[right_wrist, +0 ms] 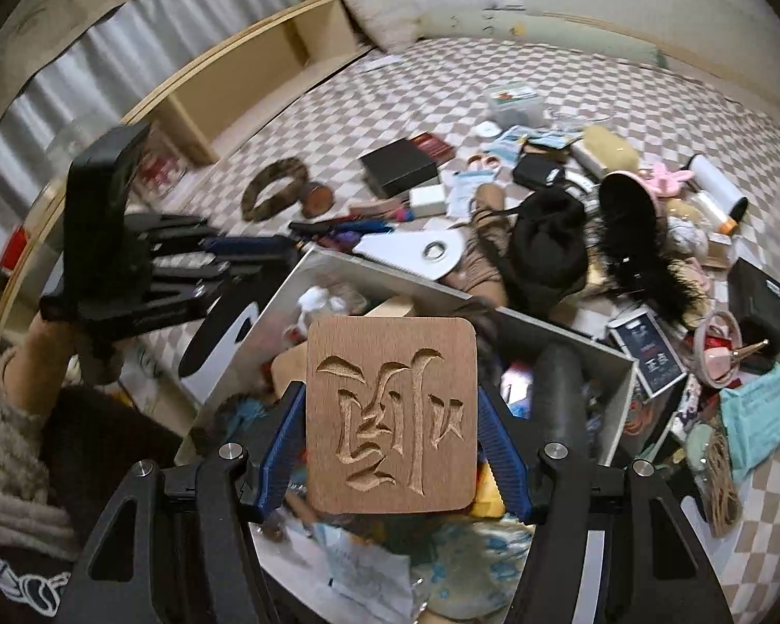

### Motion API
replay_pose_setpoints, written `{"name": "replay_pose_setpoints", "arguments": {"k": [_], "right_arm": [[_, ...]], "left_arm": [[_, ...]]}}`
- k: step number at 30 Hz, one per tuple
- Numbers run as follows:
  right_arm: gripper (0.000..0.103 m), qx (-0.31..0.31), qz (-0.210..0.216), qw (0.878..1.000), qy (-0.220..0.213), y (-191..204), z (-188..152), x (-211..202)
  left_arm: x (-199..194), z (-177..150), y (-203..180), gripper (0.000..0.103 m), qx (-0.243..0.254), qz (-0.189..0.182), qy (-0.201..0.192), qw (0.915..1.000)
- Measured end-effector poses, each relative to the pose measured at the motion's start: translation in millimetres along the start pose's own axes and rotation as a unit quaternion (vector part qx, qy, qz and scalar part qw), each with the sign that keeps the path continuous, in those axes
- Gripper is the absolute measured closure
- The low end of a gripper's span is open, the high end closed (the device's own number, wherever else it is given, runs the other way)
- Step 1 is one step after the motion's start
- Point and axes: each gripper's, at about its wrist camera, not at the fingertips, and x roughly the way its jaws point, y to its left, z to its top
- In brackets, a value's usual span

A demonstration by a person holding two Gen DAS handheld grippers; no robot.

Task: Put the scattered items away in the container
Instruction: 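Lower both held items into the white box and open both grippers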

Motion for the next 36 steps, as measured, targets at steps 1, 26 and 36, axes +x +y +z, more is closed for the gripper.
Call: {"name": "replay_pose_setpoints", "arguments": {"k": [1,26,36], "right_arm": [[0.038,-0.006,0.003,1.0,0.005,3,-2,2],[0.02,-0.076,0.011,0.994,0.082,35,-20,36],[0.0,-0.042,-0.03,0.997,0.06,17,-11,37]], "left_arm": [[1,1,-1,0.084,0.001,-0.001,0.001,1.0],[9,-1,-18,0.042,0.027,0.01,0.009,0.9996],[7,5,-10,0.03,0.007,0.028,0.0,0.9996]]}}
